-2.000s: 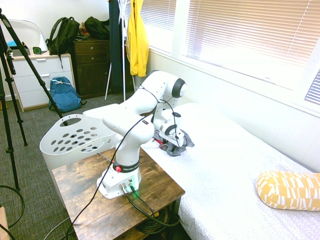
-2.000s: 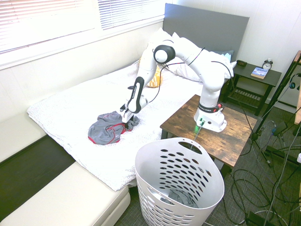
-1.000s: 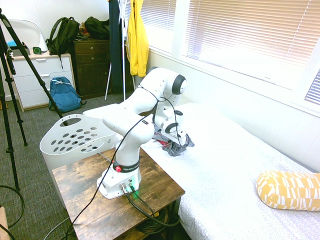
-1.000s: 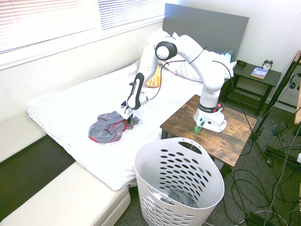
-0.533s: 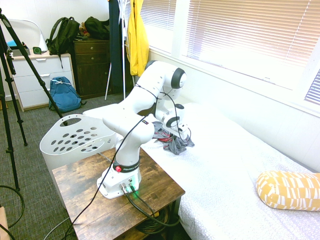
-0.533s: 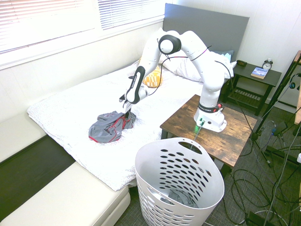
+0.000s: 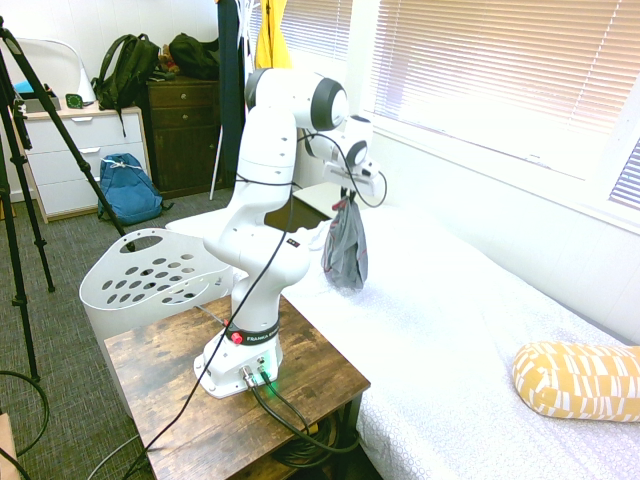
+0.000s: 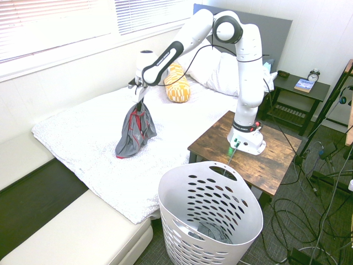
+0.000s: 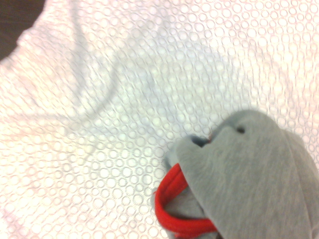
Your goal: Put my clothes in the laundry bag
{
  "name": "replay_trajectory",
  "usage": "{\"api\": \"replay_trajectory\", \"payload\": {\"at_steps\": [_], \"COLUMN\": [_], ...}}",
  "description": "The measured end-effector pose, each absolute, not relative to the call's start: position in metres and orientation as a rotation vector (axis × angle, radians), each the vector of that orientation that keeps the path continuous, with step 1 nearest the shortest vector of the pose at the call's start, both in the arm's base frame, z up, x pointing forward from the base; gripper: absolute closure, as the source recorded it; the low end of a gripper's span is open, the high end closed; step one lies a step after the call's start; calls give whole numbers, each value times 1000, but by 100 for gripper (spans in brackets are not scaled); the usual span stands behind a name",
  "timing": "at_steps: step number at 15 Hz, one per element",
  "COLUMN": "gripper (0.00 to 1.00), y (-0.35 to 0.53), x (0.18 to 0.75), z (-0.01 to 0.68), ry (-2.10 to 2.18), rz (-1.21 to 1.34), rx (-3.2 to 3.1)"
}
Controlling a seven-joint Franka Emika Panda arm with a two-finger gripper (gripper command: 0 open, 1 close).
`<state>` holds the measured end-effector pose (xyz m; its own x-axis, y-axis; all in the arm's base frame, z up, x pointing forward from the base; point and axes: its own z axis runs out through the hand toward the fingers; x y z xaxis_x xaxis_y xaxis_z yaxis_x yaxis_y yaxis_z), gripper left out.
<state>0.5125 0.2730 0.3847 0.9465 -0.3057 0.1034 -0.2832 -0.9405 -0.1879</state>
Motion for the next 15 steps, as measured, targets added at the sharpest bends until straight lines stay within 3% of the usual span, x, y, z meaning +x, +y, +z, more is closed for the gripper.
{"api": "replay_trajectory", "payload": {"at_steps": [4, 7, 12, 15], "gripper": [100, 100, 100, 100], "y": [323, 334, 362, 378], "x": [405, 304, 147, 103], "z": [534, 601, 563, 517], "ry": [232, 71, -202, -301], "rz": [-222, -194, -134, -11], "rx": [-2973, -2978, -3051, -3075]}}
